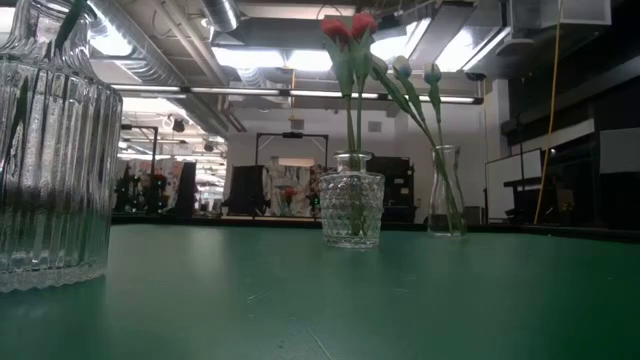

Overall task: Sort flowers into vase by color
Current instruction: Put the top black tulip into the bottom transparent flower vase

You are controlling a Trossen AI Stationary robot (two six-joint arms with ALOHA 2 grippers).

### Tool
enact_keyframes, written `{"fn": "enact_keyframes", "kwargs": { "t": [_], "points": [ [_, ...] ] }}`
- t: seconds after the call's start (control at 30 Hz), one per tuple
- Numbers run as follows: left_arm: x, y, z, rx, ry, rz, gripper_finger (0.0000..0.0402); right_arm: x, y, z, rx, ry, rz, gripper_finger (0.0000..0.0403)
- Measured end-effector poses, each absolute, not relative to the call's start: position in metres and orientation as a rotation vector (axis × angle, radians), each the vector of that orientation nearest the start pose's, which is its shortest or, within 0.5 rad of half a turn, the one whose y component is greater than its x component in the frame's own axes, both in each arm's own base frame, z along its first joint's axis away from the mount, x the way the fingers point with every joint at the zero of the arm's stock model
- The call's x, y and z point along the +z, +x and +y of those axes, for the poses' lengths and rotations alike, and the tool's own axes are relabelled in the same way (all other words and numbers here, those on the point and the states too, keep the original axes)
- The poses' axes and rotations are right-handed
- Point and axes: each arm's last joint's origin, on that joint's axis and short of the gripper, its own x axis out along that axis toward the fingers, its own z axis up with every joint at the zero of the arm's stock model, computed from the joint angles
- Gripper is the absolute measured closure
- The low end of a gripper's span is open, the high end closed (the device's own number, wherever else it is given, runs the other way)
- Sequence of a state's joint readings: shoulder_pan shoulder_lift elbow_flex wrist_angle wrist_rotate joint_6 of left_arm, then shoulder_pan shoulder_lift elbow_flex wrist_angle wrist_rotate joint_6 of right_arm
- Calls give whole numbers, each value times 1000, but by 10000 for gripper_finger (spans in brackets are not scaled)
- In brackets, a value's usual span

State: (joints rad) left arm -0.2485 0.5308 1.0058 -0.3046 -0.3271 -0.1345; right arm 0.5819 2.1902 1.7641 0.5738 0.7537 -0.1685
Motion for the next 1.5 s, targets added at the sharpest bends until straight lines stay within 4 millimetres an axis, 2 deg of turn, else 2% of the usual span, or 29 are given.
{"fn": "enact_keyframes", "kwargs": {
  "t": [0.77, 1.0, 1.33, 1.5],
  "points": [
    [419, 77, -10, 70, -195, -169, 188, 279, 439, 262, -150, -62, -63, 403],
    [419, 77, -10, 70, -195, -169, 188, 269, 441, 251, -144, -41, -112, 403],
    [419, 77, -9, 93, -182, -169, 188, 253, 438, 251, -131, -18, -79, 403],
    [418, 76, -9, 103, -182, -169, 188, 252, 438, 251, -127, -18, -78, 403]
  ]
}}
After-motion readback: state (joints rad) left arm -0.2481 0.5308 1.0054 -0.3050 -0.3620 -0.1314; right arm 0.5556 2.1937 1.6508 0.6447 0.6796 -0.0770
